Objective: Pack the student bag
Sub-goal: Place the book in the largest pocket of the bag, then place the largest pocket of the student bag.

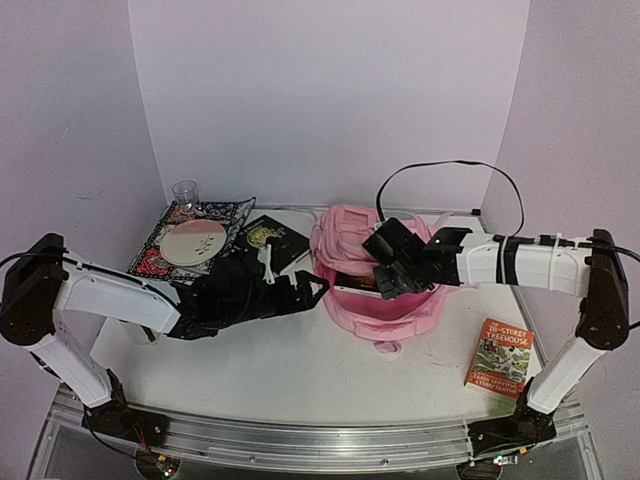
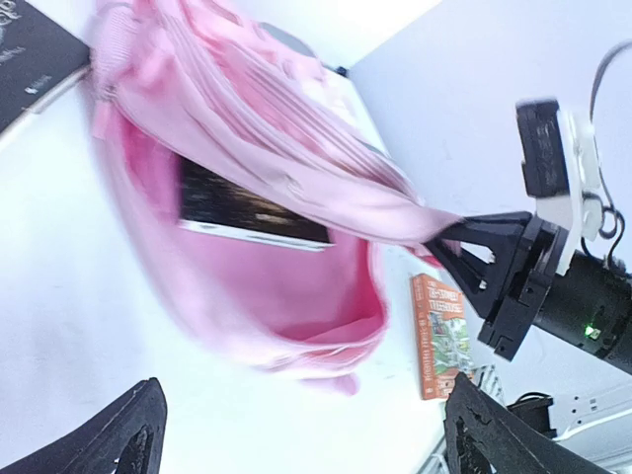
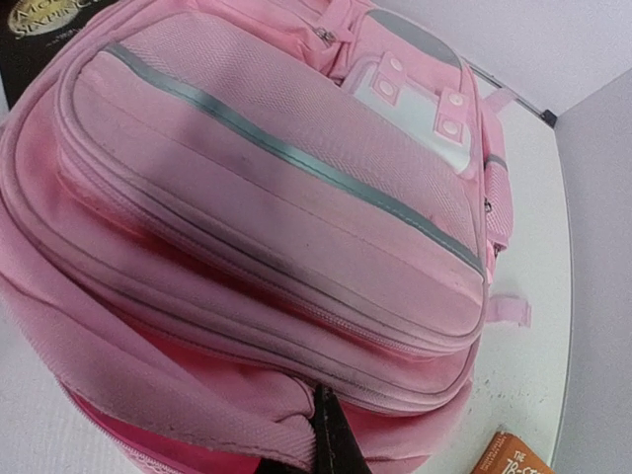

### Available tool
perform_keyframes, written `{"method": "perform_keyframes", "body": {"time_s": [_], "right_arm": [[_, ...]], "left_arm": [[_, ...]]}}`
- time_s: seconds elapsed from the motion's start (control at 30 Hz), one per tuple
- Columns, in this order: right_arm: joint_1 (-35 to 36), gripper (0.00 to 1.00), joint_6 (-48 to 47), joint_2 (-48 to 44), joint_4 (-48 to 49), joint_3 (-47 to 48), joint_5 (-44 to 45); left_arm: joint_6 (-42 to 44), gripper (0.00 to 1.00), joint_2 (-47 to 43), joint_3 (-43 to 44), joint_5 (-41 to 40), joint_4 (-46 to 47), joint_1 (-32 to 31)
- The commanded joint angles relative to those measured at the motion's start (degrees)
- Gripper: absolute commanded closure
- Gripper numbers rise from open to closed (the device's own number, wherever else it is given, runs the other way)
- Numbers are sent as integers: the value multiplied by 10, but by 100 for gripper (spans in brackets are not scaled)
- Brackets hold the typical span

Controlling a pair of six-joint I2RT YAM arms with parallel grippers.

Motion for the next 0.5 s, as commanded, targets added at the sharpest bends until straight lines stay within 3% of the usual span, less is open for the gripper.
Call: {"method": "perform_keyframes", "body": {"time_s": [0.0, 0.1, 0.27, 0.47], "right_arm": [[-11, 100, -1, -53, 6, -44, 45], [-11, 99, -8, -59, 16, -66, 31], [-11, 93, -16, -70, 35, -94, 7], [-12, 78, -17, -93, 63, -110, -33]], "left_arm": [[32, 0, -29, -6, -15, -75, 44], [53, 0, -10, 15, 3, -115, 94], [124, 1, 61, 115, -49, -218, 141], [178, 1, 157, 220, -80, -261, 187]]}}
